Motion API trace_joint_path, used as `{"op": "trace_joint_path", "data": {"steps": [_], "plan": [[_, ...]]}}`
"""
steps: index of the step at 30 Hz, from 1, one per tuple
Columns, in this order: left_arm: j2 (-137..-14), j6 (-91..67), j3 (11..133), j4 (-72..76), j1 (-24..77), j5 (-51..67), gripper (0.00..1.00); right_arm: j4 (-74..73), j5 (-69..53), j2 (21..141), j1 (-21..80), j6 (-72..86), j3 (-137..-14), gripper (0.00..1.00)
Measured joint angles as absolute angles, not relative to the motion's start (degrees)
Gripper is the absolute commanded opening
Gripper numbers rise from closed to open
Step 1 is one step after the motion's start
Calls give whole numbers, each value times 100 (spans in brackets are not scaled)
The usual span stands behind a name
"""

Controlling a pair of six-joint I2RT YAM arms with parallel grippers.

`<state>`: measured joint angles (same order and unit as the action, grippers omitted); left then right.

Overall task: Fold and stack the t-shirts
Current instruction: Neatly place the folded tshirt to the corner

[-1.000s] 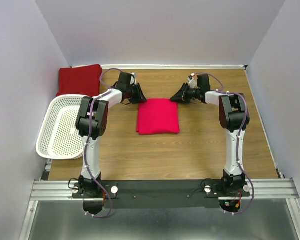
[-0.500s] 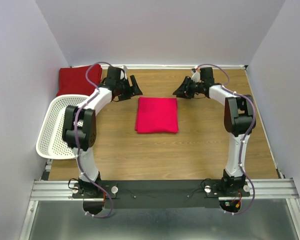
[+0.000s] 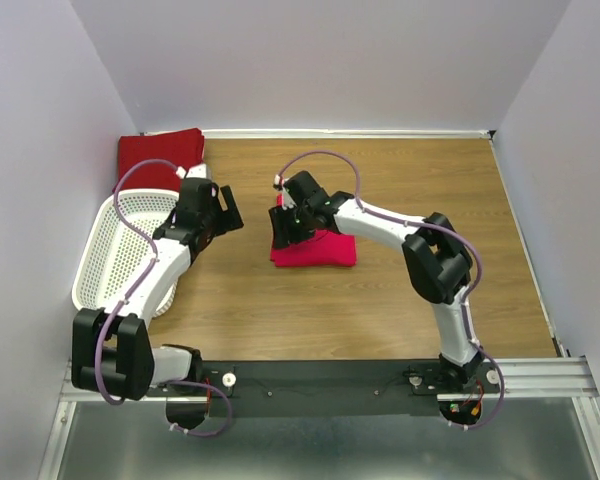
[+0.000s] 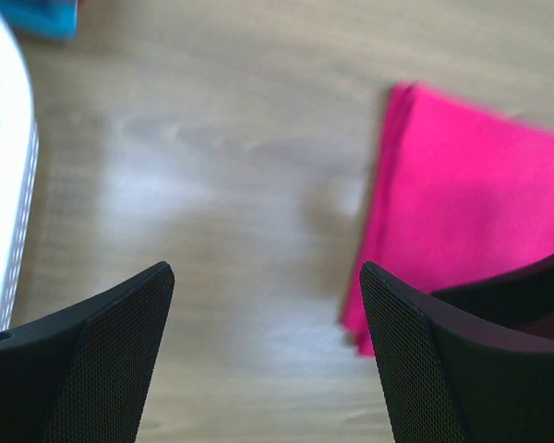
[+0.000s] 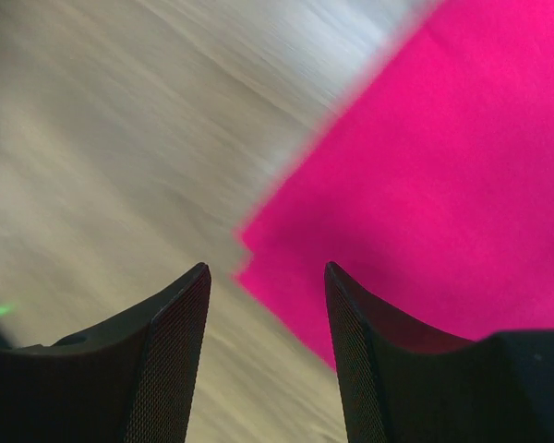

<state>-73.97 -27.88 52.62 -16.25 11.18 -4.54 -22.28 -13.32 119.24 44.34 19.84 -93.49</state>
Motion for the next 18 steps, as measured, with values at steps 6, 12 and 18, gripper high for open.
{"op": "trace_joint_path", "data": {"steps": [6, 12, 18], "plan": [[-7000, -2749, 4501, -1667, 1118, -652, 89, -2462, -469, 11955, 4274, 1599, -8694, 59], [-6700, -2729, 4303, -1518, 1118, -753, 89, -2661, 375, 11467, 4069, 1219, -8084, 60], [-6718, -2722, 4305, -1426, 1118, -749, 90, -2991, 443, 11299, 4001, 1129, -8134, 64]]}}
